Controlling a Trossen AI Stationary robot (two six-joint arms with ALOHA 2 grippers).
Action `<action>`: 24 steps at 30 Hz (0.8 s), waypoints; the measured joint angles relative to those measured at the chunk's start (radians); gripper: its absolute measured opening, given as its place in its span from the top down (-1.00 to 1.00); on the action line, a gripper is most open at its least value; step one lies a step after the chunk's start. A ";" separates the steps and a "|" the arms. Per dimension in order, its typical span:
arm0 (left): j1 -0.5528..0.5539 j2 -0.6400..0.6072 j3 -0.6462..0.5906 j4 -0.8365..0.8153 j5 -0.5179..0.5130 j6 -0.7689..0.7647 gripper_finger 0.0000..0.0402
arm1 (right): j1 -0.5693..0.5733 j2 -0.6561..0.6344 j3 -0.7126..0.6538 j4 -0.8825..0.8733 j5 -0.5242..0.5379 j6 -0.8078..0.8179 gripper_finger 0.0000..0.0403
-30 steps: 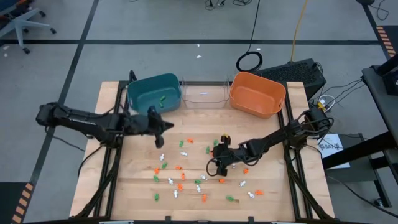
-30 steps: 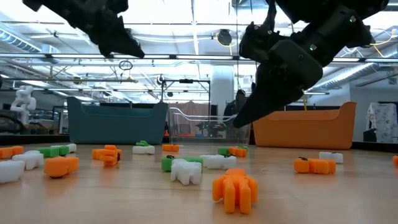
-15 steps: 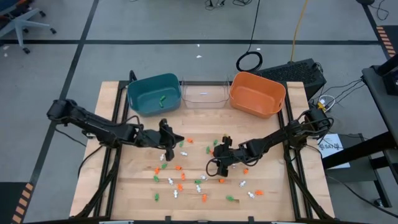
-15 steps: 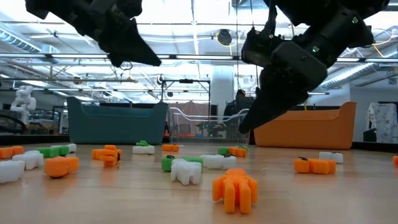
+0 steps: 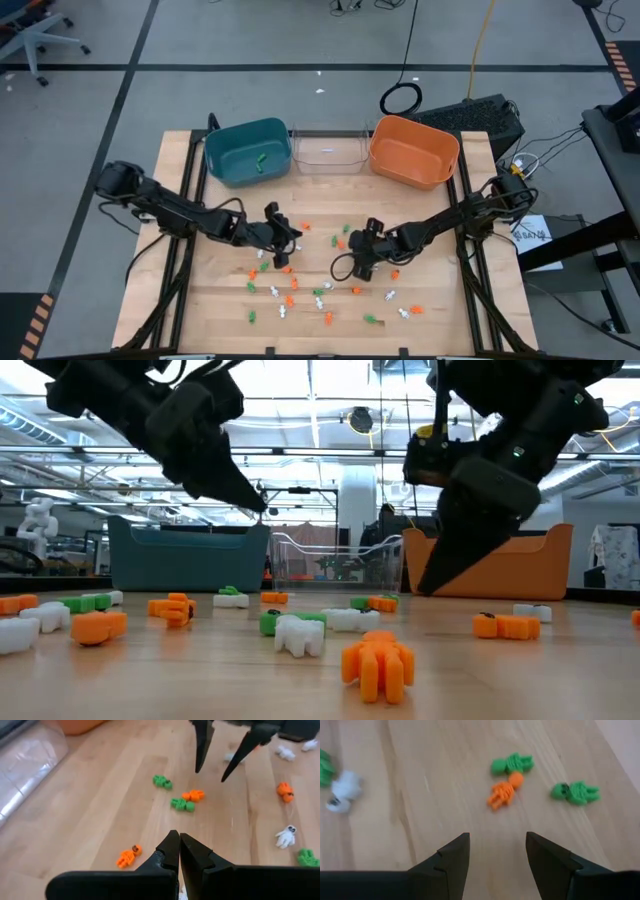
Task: Sort Halloween decoration
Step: Put the orange skeleton toy into the orange bin
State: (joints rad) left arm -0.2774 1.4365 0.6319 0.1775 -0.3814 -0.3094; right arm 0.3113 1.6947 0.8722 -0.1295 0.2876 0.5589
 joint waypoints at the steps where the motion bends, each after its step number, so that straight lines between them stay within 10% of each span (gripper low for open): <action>1: -0.002 0.006 0.000 0.005 0.000 -0.006 0.95 | -0.001 0.000 0.000 0.011 0.006 -0.017 0.10; 24: 0.015 0.013 0.006 0.075 0.007 0.112 0.95 | -0.016 0.150 0.000 0.232 0.078 -0.088 0.10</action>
State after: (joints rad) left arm -0.2623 1.4490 0.6384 0.2525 -0.3741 -0.1972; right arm 0.2949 1.8450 0.8722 0.1022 0.3659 0.4708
